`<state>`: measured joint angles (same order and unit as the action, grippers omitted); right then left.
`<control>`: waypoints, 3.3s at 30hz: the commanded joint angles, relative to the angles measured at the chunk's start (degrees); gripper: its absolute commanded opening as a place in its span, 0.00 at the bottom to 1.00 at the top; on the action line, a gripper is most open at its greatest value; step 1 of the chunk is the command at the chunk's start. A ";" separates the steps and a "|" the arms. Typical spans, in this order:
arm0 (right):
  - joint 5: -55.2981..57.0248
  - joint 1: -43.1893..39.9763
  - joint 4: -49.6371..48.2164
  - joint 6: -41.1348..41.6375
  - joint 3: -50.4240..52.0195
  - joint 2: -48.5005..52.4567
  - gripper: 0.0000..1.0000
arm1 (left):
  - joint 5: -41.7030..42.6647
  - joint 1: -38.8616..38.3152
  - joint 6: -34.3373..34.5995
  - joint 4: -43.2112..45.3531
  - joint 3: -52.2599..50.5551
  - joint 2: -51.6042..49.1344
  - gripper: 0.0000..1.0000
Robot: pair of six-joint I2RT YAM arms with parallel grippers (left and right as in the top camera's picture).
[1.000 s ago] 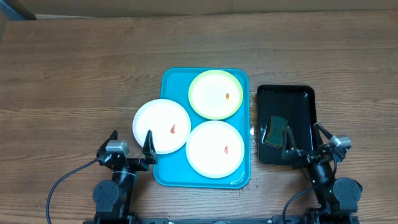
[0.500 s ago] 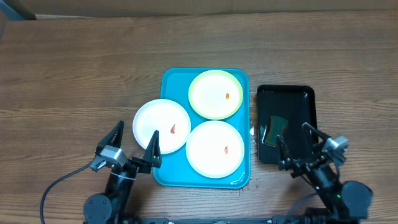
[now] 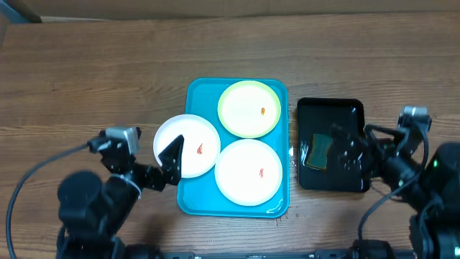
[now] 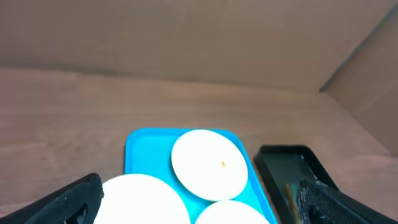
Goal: Clean dirty plates on tray and stack at the side
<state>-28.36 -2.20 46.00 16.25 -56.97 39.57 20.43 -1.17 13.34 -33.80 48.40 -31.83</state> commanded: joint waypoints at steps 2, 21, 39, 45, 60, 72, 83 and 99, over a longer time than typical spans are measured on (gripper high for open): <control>-2.21 -0.13 1.95 4.17 -1.62 3.32 1.00 | 8.90 -0.46 -0.92 -1.33 3.89 -6.05 1.00; 17.20 11.52 10.43 5.25 -1.60 33.07 0.88 | 11.87 -0.48 3.17 -16.22 6.36 -20.31 1.00; 22.21 11.50 -3.93 6.19 -1.70 62.01 0.04 | 9.20 -6.38 -1.27 -18.34 6.73 -20.55 1.00; 29.31 10.64 5.18 5.81 -7.54 57.27 0.08 | 9.20 -6.38 1.95 -17.97 6.73 -20.57 1.00; 26.32 10.82 2.01 12.55 2.49 54.95 0.34 | 8.96 -6.38 1.90 -17.97 6.73 -20.57 1.00; 28.81 10.25 0.28 9.66 0.83 54.03 0.04 | 9.01 -6.38 1.90 -17.86 6.73 -21.18 1.00; 28.96 10.27 4.66 4.72 -4.28 53.90 0.50 | 9.44 -6.38 1.86 -17.77 6.73 -23.28 1.00; 33.35 10.19 -7.48 10.86 4.96 54.07 0.04 | 11.17 -14.49 -4.11 -13.99 8.74 -23.12 1.00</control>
<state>3.97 8.27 38.00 29.36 -51.90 94.48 38.89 -11.16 10.46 -47.57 53.91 -55.05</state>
